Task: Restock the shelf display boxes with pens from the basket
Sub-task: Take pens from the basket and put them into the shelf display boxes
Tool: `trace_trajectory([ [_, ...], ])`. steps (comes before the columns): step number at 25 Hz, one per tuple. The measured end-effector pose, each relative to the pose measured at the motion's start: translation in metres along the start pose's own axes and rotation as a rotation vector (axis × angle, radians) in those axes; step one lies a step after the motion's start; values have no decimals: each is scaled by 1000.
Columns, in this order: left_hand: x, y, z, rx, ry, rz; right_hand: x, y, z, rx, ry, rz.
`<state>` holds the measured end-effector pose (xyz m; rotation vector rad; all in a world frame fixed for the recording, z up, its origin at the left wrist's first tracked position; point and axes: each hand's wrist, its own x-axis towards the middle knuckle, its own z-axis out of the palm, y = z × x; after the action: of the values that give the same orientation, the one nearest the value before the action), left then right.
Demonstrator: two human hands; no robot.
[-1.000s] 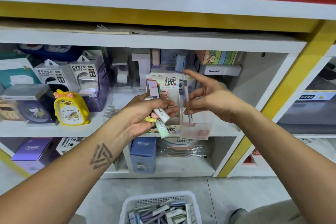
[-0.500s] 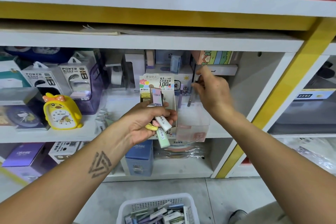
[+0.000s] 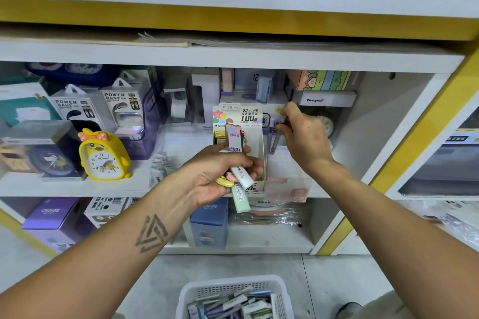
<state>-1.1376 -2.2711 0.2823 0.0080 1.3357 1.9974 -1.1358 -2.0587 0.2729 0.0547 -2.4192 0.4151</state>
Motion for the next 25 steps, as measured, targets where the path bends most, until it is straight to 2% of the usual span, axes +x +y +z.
trace_trajectory([
  [14,-1,2,-2,13,-6,-6,-1,4,2,-5,-7,31],
  [21,1,1,-5,4,-18,-15,4,5,1,33,-125,41],
  [23,1,1,-6,9,-22,-16,4,3,-5,3,-54,92],
  [25,0,1,-7,9,-32,-15,1,2,-11,-134,32,164],
])
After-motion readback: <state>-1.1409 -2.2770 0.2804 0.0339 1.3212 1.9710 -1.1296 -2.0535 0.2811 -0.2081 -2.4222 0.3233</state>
